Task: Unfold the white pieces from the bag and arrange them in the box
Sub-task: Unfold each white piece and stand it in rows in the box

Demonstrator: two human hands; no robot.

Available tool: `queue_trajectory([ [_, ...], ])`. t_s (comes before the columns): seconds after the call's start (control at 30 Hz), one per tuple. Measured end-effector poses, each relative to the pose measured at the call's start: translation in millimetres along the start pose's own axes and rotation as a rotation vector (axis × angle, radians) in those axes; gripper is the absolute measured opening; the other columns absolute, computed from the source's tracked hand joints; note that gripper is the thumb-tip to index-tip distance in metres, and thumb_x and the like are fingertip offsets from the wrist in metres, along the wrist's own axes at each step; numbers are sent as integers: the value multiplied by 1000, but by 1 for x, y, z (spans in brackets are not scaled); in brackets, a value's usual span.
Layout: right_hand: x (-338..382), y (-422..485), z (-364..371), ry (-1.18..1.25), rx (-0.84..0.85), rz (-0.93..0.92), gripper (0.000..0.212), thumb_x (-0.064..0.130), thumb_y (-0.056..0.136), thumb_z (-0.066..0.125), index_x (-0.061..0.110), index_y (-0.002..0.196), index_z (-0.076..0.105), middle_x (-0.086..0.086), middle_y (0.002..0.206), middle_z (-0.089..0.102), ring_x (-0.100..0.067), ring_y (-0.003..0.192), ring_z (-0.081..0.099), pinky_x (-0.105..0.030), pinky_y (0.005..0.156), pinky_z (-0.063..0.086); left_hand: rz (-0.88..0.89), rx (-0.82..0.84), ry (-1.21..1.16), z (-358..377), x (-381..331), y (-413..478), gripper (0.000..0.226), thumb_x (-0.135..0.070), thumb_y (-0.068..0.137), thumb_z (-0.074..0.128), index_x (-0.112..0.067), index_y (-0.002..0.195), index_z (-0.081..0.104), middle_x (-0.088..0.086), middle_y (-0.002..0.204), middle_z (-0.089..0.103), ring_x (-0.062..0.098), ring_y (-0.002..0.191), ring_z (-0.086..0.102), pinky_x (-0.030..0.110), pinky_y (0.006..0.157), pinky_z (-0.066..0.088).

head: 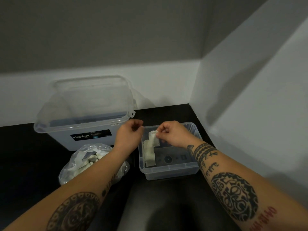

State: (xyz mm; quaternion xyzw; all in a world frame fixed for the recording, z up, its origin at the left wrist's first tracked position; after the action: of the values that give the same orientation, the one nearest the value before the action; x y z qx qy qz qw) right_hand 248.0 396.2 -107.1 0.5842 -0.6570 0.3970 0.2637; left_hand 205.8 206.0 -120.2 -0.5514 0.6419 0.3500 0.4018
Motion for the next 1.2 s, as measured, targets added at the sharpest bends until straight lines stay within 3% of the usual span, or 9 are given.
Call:
queue_trajectory([
  [0.13, -9, -1, 18, -158, 189, 109, 11, 21, 91, 73, 17, 101, 69, -6, 91, 77, -19, 86, 75, -35, 81, 63, -19, 26, 203, 3, 14, 2, 31, -28, 97, 67, -21, 127, 65, -5, 117, 62, 12, 100, 60, 23, 80, 44],
  [0.23, -17, 3, 33, -196, 234, 180, 10, 21, 89, 74, 20, 97, 70, -7, 88, 77, -23, 86, 75, -43, 79, 64, -84, 79, 177, 6, 20, 0, 41, -29, 97, 66, -23, 137, 57, -7, 115, 60, 12, 105, 58, 25, 81, 44],
  [0.4, -22, 10, 51, -194, 202, 263, 12, 21, 89, 75, 18, 100, 71, -4, 89, 73, -17, 78, 70, -33, 75, 61, -96, 92, 203, 4, 22, 1, 42, -30, 99, 63, -25, 140, 54, -5, 112, 65, 9, 97, 58, 19, 66, 41],
  [0.5, -23, 12, 58, -184, 215, 296, 8, 18, 90, 75, 18, 97, 70, -3, 84, 72, -13, 71, 69, -24, 61, 58, -110, 98, 201, 4, 24, 1, 41, -30, 99, 63, -27, 139, 55, -8, 99, 64, 4, 87, 59, 17, 62, 40],
  [0.67, -24, 17, 61, -263, 175, 241, 9, 19, 85, 79, 22, 89, 72, 5, 88, 71, -12, 84, 68, -33, 84, 59, -126, 99, 190, 3, 24, 1, 41, -28, 99, 63, -27, 139, 54, -6, 96, 64, 5, 85, 60, 19, 62, 42],
  [0.97, -19, 14, 60, -352, 158, 228, 14, 22, 82, 82, 19, 93, 72, 2, 93, 71, -14, 90, 67, -37, 90, 58, -118, 122, 195, 2, 21, -2, 44, -29, 100, 62, -26, 143, 52, -8, 102, 63, 3, 87, 58, 17, 63, 41],
  [1.1, -13, 11, 52, -394, 97, 216, 20, 25, 82, 82, 18, 98, 73, 2, 98, 71, -15, 95, 67, -38, 92, 57, -98, 107, 209, -1, 19, -3, 45, -32, 100, 61, -23, 144, 53, 0, 127, 63, 11, 106, 57, 24, 81, 44],
  [1.2, -6, 7, 42, -396, 34, 194, 16, 27, 84, 81, 21, 96, 72, 4, 98, 69, -13, 94, 65, -36, 92, 56, -61, 92, 183, -5, 15, -6, 42, -28, 101, 61, -21, 141, 56, 1, 131, 63, 16, 114, 60, 27, 89, 46],
])
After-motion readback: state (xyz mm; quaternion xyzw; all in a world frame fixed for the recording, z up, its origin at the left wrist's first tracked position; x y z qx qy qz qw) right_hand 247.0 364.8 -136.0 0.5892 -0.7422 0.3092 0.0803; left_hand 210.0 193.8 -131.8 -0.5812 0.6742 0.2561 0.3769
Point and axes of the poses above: each hand's wrist, its own y-axis towards the middle knuckle, its own z-axis out of the palm, x = y × z, the point moved 1 cm from there along y, towards the middle knuckle
